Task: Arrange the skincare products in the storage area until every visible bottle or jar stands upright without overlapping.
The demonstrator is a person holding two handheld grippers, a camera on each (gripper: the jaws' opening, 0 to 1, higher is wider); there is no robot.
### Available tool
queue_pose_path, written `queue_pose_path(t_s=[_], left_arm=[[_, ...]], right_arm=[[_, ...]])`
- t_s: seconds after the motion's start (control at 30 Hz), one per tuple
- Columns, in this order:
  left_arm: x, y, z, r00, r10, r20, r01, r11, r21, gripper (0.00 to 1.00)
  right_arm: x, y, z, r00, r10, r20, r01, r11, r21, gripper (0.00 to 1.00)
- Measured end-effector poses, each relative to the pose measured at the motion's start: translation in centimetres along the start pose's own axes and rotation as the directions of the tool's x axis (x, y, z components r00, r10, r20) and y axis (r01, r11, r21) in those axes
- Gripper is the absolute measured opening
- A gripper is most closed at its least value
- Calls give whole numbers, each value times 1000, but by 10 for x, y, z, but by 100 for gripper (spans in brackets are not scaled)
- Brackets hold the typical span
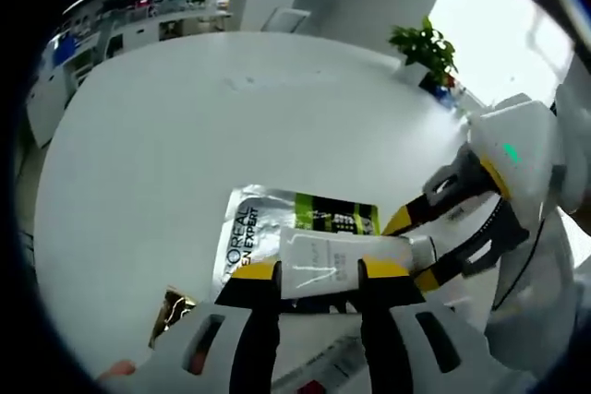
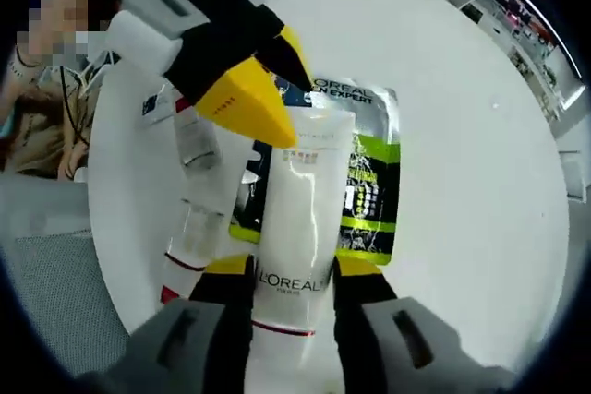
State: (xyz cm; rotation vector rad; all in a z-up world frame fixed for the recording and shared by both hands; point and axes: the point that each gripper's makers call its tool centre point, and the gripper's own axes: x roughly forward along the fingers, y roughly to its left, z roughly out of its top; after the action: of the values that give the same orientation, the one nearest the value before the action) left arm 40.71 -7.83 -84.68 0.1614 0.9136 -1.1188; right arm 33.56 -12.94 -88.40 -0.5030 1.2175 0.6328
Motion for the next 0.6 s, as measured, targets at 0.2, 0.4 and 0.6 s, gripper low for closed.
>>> queue_pose_path(t_s=[0.2, 0.4, 0.6], left_arm=[[-3, 3, 3, 1000, 5, 9, -5, 1000, -12, 28], [-6, 13, 1, 1000, 17, -2, -17, 1000, -20, 28], [-7, 12, -1, 1000, -2, -14, 1, 1000, -14, 30]], right_arm=[[-1, 4, -1, 1000, 6, -21, -7, 999, -36, 34], [-2, 5, -3, 1000, -7, 28, 6, 1000, 20, 30], [-2, 7, -2, 993, -25, 114, 18, 998, 60, 24]])
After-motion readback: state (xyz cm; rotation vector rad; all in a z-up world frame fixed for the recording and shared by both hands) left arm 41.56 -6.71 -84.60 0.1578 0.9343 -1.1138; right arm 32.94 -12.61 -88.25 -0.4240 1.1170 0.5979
